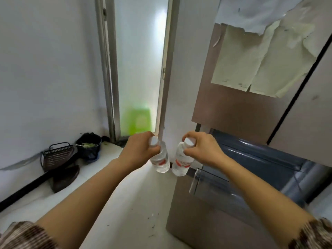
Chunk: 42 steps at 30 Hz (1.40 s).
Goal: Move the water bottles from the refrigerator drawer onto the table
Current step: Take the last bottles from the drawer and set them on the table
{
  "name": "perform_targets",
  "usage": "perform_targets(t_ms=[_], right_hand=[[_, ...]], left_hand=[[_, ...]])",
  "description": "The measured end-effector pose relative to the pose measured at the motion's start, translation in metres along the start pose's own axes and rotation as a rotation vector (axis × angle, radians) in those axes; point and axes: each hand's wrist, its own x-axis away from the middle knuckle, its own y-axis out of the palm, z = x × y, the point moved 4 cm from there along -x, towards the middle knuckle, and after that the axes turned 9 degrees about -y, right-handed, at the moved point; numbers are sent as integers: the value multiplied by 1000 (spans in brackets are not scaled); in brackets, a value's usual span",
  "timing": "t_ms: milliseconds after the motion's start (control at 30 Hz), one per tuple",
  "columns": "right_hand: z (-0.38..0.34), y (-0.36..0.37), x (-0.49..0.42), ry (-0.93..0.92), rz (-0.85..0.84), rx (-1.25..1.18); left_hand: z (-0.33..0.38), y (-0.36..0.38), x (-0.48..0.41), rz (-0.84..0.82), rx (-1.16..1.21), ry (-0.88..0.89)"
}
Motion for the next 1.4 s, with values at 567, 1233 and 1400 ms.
perform_targets(t_ms=[567,1233,1400], right_hand=[[-286,273,-105,-439,-466,-140],[-625,526,-272,-828,-741,-172],[-700,577,-294,-861,-736,-155]], left_hand=[[-310,-187,101,97,-213,-560],[-627,-425,96,302,-392,-995],[-690,-476,98,336,-355,-1034]])
